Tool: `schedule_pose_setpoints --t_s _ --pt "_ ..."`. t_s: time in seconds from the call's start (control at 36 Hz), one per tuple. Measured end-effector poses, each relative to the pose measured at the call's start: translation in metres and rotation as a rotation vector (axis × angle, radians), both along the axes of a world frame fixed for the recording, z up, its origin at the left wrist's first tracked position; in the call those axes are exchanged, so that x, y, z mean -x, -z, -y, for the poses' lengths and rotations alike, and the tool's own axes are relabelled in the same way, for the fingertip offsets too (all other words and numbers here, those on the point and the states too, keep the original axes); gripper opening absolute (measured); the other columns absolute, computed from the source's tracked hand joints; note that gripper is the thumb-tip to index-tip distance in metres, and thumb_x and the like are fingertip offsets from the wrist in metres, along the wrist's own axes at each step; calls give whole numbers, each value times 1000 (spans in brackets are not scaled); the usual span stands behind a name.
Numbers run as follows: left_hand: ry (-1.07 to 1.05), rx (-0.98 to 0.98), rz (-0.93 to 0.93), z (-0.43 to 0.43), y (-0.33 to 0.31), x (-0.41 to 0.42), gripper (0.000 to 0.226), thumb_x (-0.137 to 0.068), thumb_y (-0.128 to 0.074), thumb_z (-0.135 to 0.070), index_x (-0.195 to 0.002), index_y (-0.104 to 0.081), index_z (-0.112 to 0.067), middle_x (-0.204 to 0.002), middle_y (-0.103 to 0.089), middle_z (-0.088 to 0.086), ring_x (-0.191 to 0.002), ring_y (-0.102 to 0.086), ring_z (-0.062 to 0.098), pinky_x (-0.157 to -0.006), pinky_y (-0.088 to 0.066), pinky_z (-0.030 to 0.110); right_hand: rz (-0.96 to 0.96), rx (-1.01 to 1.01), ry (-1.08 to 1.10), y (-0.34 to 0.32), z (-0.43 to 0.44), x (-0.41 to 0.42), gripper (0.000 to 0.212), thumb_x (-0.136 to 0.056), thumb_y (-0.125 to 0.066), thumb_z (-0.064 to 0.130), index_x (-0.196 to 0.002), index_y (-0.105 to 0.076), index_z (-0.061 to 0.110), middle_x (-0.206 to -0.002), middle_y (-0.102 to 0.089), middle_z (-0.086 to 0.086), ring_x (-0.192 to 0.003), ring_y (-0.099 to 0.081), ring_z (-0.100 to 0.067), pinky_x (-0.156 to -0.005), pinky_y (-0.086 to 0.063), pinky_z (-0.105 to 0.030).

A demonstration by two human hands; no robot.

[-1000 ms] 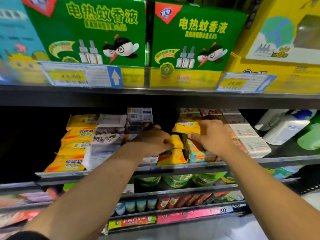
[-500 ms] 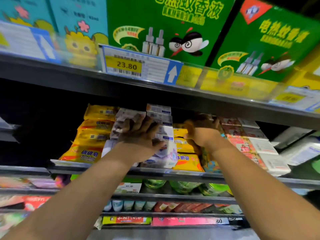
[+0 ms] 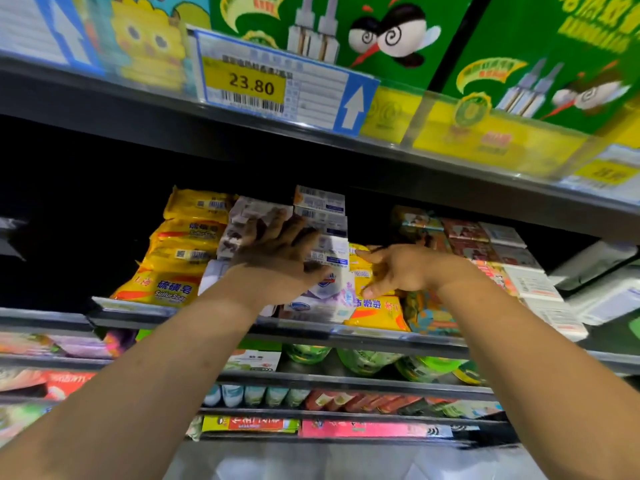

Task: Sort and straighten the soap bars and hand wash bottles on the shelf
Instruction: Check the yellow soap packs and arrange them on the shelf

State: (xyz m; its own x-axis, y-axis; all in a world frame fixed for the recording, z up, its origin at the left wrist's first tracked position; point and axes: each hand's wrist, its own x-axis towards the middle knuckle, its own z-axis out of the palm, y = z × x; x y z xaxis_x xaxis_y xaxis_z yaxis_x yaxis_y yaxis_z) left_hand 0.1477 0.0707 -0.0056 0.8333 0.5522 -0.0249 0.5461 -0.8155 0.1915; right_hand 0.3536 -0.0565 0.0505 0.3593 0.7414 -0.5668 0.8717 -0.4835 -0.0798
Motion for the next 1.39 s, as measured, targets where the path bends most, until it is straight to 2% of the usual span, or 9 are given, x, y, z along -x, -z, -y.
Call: schedule_pose_setpoints --t_s 0.14,0.25,0.42,0.5,0.67,0.78,0.89,1.19,1.39 --pt "-1 60 -26 2 -13 0 75 -91 -24 -78 -155 -3 -46 -165 12 -17 -151 21 15 -121 11 50 -112 -118 39 -2 7 -4 81 -83 -74 55 -152 -37 37 -150 -46 10 -135 -45 -14 -106 -34 -26" --pt "-91 227 -5 1 -40 16 61 -95 -31 -72 -152 -15 -53 -166 5 -18 -153 6 15 -122 -2 41 -119 -477 134 -7 4 -3 56 -86 -67 58 -136 -56 35 -139 -56 4 -122 -53 -15 -100 -41 -28" --pt "-378 80 80 -38 -46 84 48 -101 -37 -56 -142 -47 -34 -145 -52 4 -132 -47 28 -106 -40 37 -143 -564 70 -7 -27 31 64 -75 -54 83 -117 -60 36 -120 -62 11 -108 -58 -13 -92 -43 -31" --pt "-480 128 27 -60 -24 116 55 -101 -35 -57 -145 -45 -26 -157 -36 7 -145 -31 31 -117 -26 48 -90 -607 -29 -3 -43 59 56 -82 -54 78 -124 -59 40 -124 -61 10 -118 -58 -18 -100 -45 -36" --pt "-404 131 -214 -59 25 134 67 -104 -23 -51 -156 13 -32 -164 22 -7 -151 21 30 -122 0 56 -19 -726 -182 8 -103 103 89 -75 -70 70 -151 -37 36 -157 -39 1 -144 -37 -21 -118 -31 -38" --pt "-419 153 -139 -64 31 135 68 -100 -18 -61 -155 15 -40 -164 20 -14 -151 23 26 -121 3 57 -25 -778 -227 4 -150 134 93 -81 -77 52 -157 -26 30 -151 -44 3 -137 -37 -12 -108 -25 -20" --pt "-361 121 -173 -66 40 139 78 -83 3 -74 -152 20 -43 -164 20 -13 -150 23 31 -119 2 61 104 -609 -287 5 -188 148 94 -82 -70 62 -158 -21 34 -166 -21 1 -150 -20 -28 -119 -20 -40" --pt "-430 158 -112 -66 37 139 74 -93 -11 -75 -156 9 -41 -164 17 -18 -149 27 23 -122 5 54 158 -422 -359 22 -238 148 112 -65 -84 62 -156 -23 38 -156 -41 1 -142 -35 -27 -113 -29 -46" --pt "-448 201 -48 -67 36 138 75 -90 -15 -80 -155 5 -47 -162 17 -25 -148 28 17 -123 7 50 245 -385 -428 27 -252 152 81 -59 -89 58 -126 -58 24 -119 -60 0 -113 -53 -22 -93 -48 -34"
